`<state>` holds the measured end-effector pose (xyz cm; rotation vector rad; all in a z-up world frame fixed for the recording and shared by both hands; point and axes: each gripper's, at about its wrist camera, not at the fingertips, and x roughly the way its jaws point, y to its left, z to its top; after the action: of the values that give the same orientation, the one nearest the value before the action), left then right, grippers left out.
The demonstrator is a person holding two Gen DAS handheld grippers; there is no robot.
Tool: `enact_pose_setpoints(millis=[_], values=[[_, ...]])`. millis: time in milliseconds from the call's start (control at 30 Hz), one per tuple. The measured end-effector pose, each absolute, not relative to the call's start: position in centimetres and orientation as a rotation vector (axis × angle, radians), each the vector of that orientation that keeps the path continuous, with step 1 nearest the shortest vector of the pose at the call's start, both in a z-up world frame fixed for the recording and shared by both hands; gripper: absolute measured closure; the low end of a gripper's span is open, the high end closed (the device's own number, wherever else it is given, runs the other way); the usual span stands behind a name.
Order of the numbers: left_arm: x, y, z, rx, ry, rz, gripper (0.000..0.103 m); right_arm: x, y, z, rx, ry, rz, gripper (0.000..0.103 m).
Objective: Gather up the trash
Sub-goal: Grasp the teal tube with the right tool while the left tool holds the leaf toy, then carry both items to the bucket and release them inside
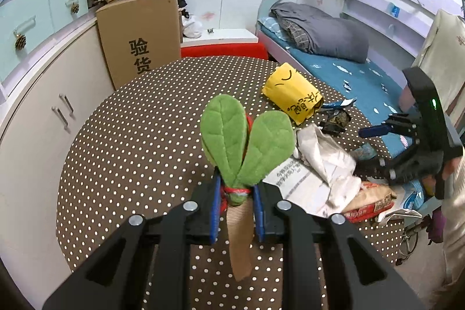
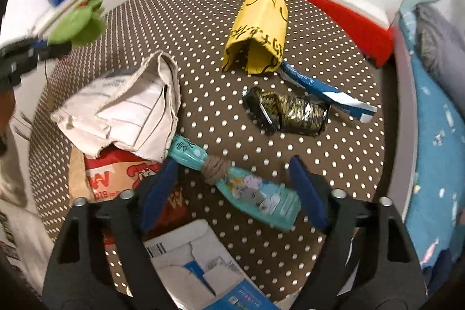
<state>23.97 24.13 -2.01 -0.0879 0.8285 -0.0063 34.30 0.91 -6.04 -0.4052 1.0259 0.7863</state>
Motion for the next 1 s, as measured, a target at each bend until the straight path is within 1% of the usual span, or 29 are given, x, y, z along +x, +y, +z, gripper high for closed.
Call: enact_pose_setpoints(millis=[33, 200, 233, 267, 300, 333, 400, 467, 667, 1000], values=[[23.9, 24.1, -2.1, -0.089, 0.832, -0.004, 0.083, 34.8, 0.8, -6.2, -0.418, 1.035, 0.763, 0.048], [23.6, 23.7, -1.9, -0.084, 0.829, -0.014, 0.083, 34.1, 1.5, -7.3, -0.539, 1.017, 0.76, 0.049], [23.6, 23.6, -1.9, -0.084, 0.827, -0.015, 0.083, 33.8, 1.8, -7.1, -0.541, 0.996, 0.759, 0.052], [23.6, 23.4, -1.9, -0.086, 0.827, -0.016, 0.083, 33.9, 1.9, -7.1, -0.517, 1.005, 0.758, 0.058], [23.7, 23.3, -2.0, -0.089, 0.828, -0.019, 0.083, 34.2, 1.8, -7.2, -0.475, 1.026, 0.764, 0.069], [23.8, 23.1, -2.0, -0.092, 0.829, -0.021, 0.083, 34.4, 1.9, -7.1, -0.455, 1.026, 0.753, 0.079], [23.9, 22.7, -1.9, -0.093, 0.833, -0.033, 0.083, 34.7, 1.8, -7.0, -0.423, 1.038, 0.695, 0.082], [24.1, 22.1, -1.9, -0.091, 0.832, -0.054, 0.083, 35.0, 1.3, -6.7, -0.361, 1.073, 0.668, 0.082], [24.6, 20.1, -1.3, -0.075, 0.822, -0.092, 0.083, 33.5, -2.4, -4.9, -0.252, 1.039, 0.65, 0.083], [25.2, 14.1, 0.1, -0.017, 0.794, -0.201, 0.083, 31.6, -8.3, -2.3, -0.122, 0.996, 0.596, 0.083]])
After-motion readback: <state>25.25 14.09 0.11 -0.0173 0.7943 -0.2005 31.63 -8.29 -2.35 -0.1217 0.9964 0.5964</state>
